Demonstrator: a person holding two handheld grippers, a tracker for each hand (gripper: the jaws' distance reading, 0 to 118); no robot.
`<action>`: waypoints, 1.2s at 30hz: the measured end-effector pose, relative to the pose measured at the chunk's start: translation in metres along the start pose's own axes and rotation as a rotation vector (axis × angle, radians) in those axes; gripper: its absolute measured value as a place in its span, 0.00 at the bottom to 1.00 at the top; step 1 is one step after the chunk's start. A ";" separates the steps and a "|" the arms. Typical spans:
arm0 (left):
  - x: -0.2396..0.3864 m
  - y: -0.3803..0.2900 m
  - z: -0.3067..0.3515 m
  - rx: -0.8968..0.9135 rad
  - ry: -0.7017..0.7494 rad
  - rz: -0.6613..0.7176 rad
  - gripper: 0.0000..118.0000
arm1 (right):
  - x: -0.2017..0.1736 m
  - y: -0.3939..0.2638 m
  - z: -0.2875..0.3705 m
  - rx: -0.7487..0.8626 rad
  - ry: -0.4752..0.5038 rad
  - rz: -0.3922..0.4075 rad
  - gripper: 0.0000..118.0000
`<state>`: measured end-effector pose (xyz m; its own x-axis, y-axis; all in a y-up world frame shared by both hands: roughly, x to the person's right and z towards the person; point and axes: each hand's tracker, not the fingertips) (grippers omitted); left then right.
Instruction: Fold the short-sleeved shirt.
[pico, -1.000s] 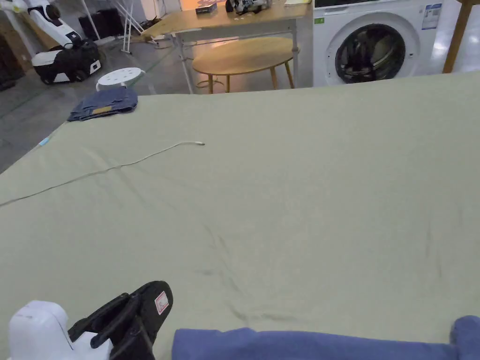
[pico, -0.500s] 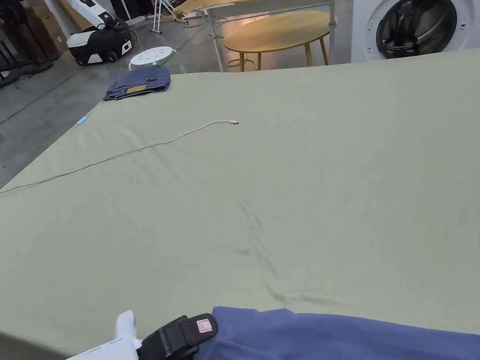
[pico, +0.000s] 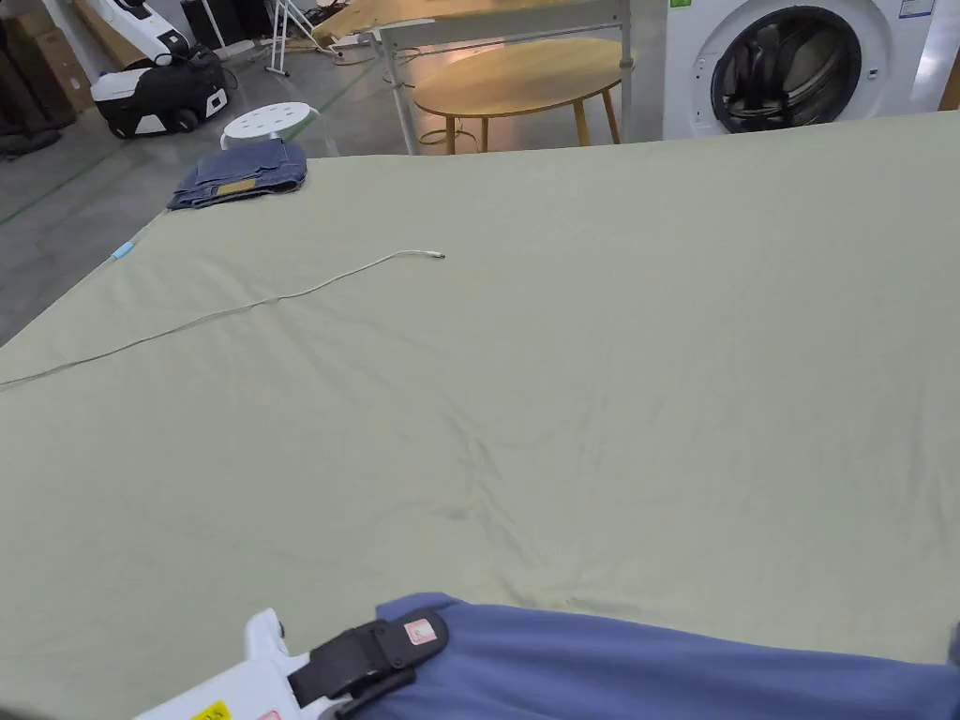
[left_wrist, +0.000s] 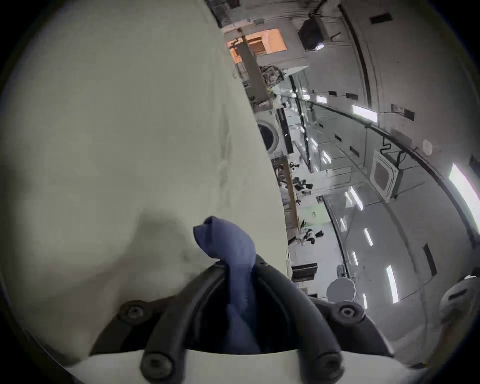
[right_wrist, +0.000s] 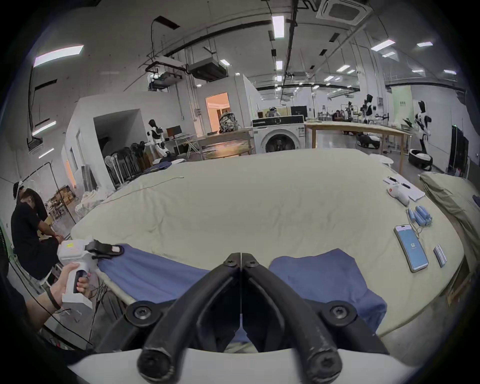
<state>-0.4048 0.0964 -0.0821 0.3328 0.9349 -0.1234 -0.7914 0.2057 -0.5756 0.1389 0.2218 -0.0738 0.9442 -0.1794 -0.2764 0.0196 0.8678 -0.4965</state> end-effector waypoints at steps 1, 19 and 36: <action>0.010 0.003 0.009 0.009 -0.003 -0.012 0.04 | 0.002 -0.001 -0.001 -0.004 0.005 -0.006 0.00; 0.109 -0.055 -0.109 -0.219 0.167 -0.469 0.04 | 0.004 0.000 0.007 0.020 0.024 -0.052 0.00; 0.082 -0.056 -0.128 -0.239 0.126 -0.418 0.00 | 0.013 -0.016 0.005 -0.034 0.017 -0.041 0.00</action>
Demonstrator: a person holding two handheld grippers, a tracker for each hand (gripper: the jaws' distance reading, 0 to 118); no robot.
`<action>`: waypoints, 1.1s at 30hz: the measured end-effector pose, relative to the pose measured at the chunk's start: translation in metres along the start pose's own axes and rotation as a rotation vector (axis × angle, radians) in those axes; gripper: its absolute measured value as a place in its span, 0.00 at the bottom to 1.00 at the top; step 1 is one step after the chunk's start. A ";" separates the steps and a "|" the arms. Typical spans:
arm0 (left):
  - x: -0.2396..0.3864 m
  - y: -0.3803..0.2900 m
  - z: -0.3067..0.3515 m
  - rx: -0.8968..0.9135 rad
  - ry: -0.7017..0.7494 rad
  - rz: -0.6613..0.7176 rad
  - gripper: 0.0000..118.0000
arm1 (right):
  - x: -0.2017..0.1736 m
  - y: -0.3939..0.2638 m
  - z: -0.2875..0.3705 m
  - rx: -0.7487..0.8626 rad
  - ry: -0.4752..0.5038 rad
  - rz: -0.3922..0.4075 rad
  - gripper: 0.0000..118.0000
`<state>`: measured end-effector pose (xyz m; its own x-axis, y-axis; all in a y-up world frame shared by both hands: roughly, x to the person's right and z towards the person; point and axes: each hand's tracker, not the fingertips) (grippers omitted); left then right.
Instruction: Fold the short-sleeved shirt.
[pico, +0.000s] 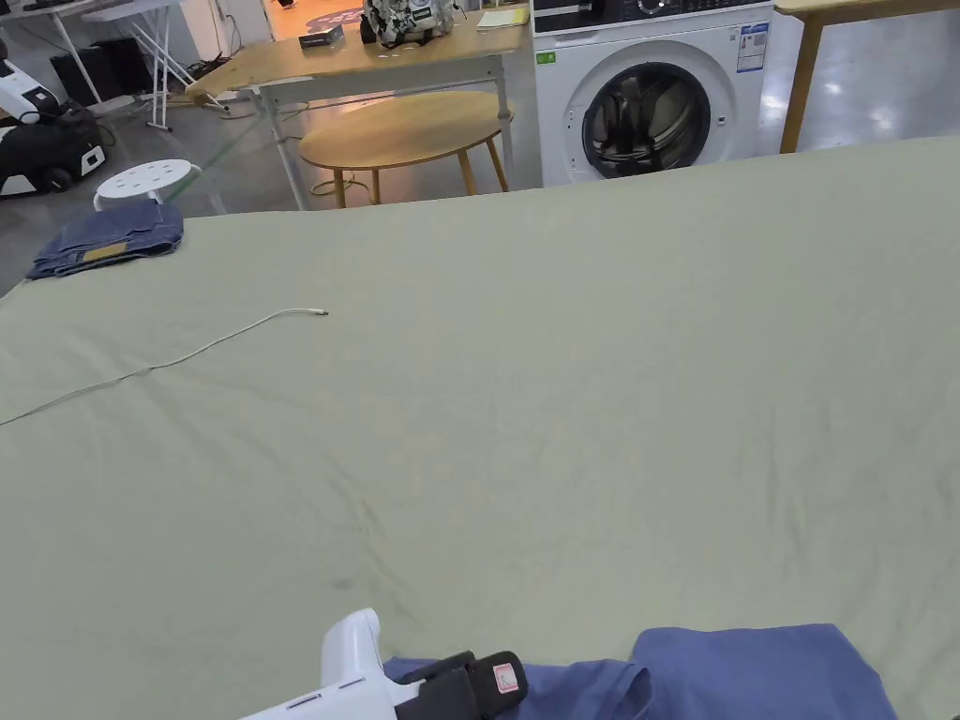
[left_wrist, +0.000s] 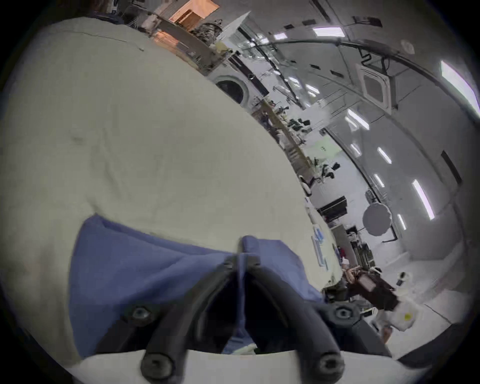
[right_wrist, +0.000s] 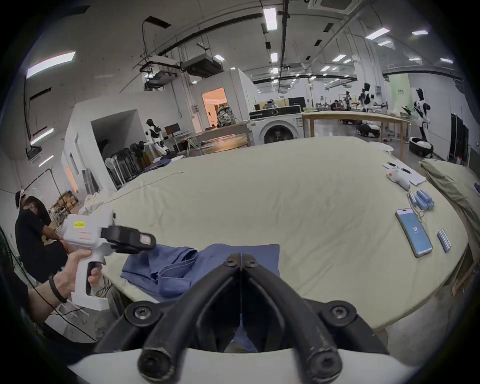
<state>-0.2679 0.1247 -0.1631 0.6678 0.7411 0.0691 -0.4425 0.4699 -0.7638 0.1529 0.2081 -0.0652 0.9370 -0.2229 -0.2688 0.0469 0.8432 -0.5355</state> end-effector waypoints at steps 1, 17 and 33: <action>-0.004 -0.005 -0.009 -0.034 -0.011 0.025 0.00 | -0.002 0.000 0.000 0.003 0.002 0.003 0.00; -0.048 0.018 0.075 0.170 -0.089 0.175 0.66 | -0.006 0.002 -0.013 -0.040 0.028 -0.009 0.00; -0.101 -0.027 0.029 0.112 0.036 0.375 0.02 | -0.005 -0.002 -0.007 -0.052 0.010 -0.010 0.00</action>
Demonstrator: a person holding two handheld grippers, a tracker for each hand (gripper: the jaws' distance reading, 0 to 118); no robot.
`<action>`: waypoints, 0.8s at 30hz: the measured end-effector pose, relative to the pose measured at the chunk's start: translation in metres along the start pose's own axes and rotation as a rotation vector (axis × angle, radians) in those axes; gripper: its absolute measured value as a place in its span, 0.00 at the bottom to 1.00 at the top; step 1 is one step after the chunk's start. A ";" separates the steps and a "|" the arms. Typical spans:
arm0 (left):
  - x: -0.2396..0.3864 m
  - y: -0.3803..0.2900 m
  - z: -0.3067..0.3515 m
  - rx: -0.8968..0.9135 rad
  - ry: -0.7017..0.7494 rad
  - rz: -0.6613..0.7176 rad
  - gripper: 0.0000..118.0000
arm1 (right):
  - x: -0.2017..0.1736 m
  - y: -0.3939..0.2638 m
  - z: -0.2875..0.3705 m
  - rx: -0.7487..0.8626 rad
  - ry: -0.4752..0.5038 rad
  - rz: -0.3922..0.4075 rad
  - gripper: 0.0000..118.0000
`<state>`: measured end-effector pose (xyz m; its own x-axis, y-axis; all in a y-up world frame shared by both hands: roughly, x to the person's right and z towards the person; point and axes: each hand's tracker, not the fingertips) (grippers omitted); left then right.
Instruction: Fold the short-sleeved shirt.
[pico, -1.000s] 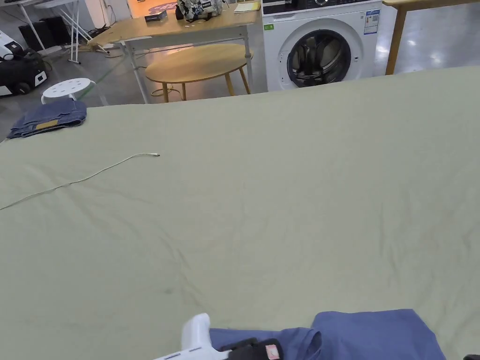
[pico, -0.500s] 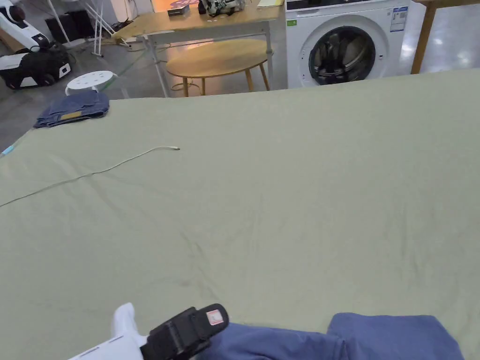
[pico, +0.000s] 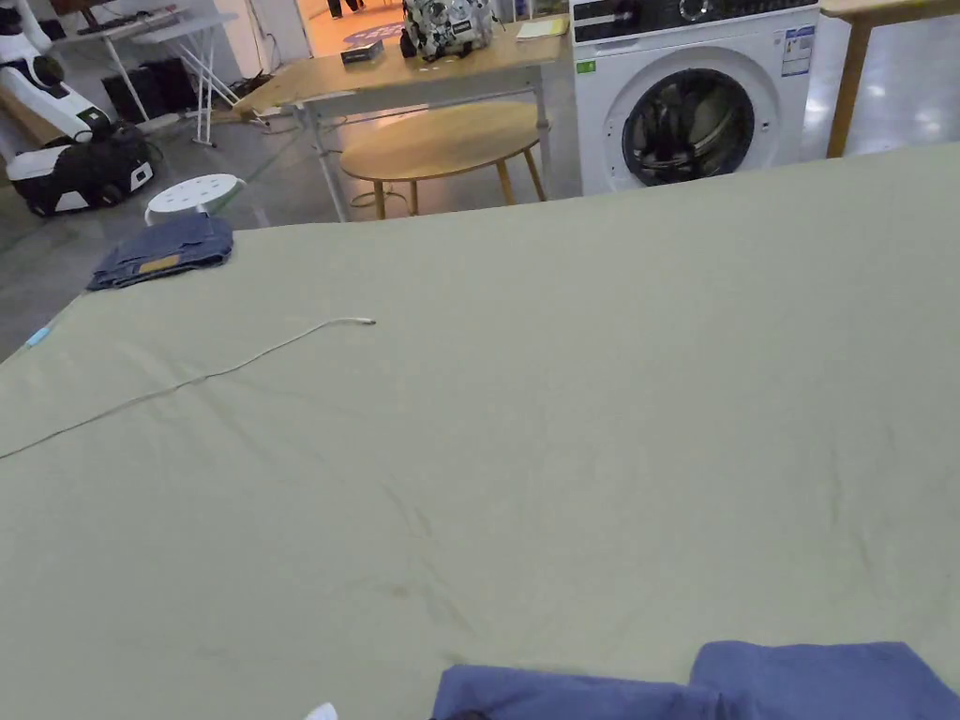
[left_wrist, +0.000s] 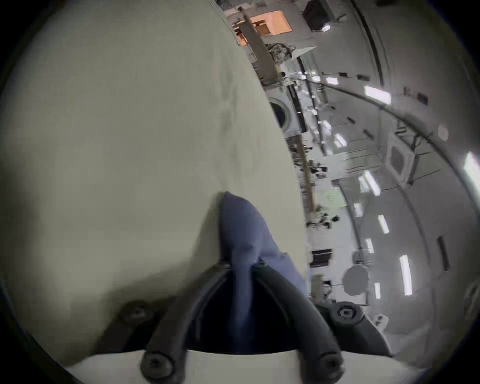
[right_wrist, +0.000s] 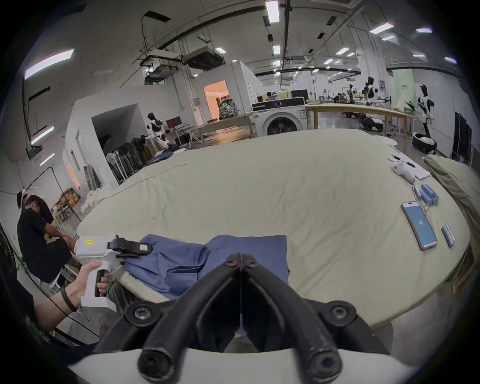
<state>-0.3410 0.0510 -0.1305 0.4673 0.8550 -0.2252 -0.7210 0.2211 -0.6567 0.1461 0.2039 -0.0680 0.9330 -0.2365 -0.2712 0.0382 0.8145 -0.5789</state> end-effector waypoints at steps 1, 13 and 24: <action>-0.004 0.003 0.004 0.005 -0.027 0.023 0.02 | 0.001 0.000 0.001 0.000 -0.002 -0.007 0.00; 0.114 0.011 0.093 0.169 -0.076 -0.262 0.02 | 0.012 -0.001 -0.002 0.013 0.003 -0.064 0.00; 0.166 -0.073 -0.082 -0.253 -0.086 -0.439 0.04 | 0.013 -0.009 0.025 0.039 -0.046 -0.051 0.00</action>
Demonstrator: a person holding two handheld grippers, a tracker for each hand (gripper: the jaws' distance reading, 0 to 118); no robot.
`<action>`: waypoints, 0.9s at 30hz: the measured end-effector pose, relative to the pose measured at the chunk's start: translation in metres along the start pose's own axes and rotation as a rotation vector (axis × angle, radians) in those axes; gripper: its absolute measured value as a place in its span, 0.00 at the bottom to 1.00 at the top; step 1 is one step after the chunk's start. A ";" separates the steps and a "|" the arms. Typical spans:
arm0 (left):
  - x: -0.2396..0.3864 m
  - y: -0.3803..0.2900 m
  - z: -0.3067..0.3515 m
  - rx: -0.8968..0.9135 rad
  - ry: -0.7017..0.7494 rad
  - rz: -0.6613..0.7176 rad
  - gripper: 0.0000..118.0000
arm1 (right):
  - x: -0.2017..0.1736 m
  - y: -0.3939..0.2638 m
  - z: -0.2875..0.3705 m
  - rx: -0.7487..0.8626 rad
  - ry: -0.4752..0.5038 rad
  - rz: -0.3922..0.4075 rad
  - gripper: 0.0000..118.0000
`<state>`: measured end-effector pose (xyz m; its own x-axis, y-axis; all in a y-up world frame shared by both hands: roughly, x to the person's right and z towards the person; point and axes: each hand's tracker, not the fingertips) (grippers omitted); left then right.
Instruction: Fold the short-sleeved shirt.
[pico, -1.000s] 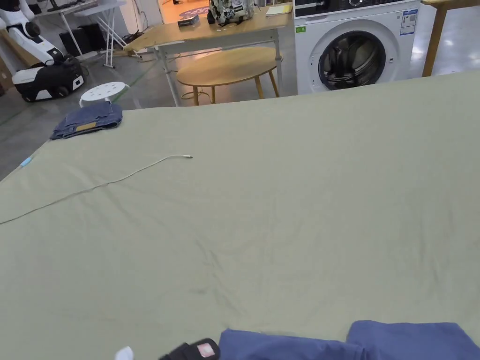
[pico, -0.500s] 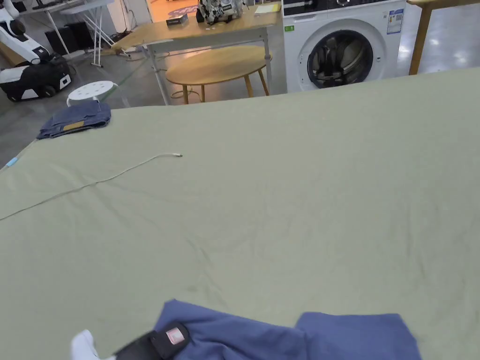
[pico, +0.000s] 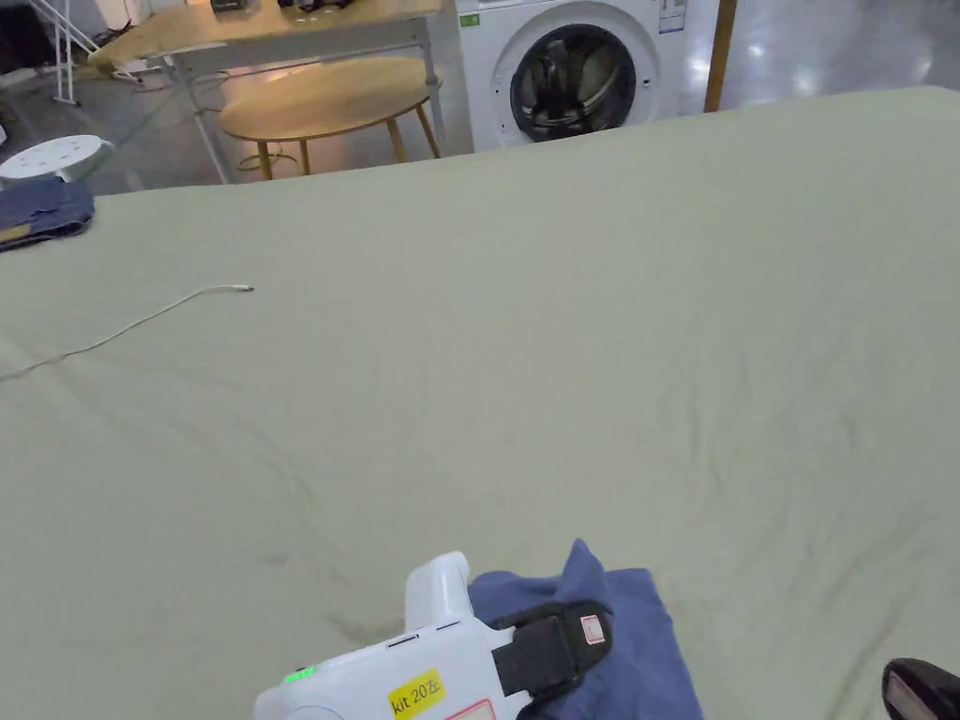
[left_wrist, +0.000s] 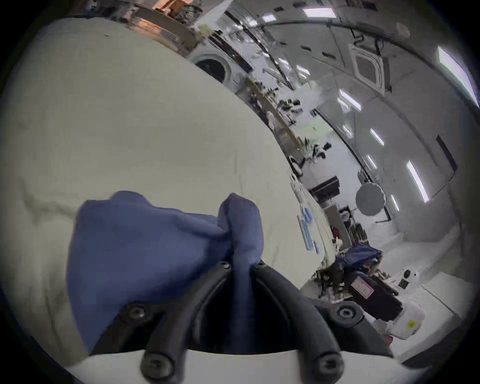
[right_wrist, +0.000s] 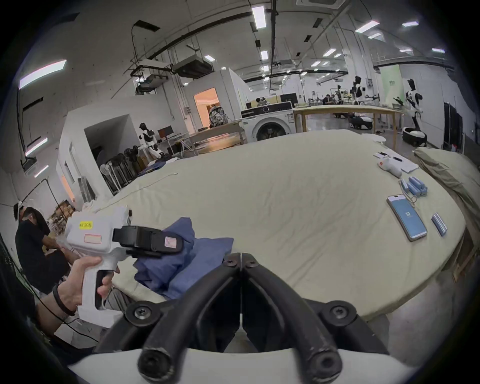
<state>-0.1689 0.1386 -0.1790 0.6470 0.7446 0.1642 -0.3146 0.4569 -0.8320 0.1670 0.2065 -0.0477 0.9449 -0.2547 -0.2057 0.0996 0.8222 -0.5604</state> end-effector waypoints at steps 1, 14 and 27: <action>0.001 0.001 0.001 0.007 -0.014 -0.007 0.13 | 0.002 -0.002 0.000 -0.009 -0.009 -0.003 0.00; -0.013 -0.029 -0.047 -0.145 0.024 -0.014 0.00 | 0.006 -0.003 -0.006 -0.033 -0.002 -0.052 0.00; 0.000 0.015 0.072 0.126 -0.017 -0.075 0.54 | -0.034 0.013 -0.111 -0.303 0.169 0.052 0.00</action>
<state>-0.2235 0.1811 -0.1534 0.6604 0.7138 0.2333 -0.3512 0.5682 -0.7442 0.1016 0.1690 -0.1374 0.8786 -0.3179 -0.3563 -0.0687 0.6542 -0.7532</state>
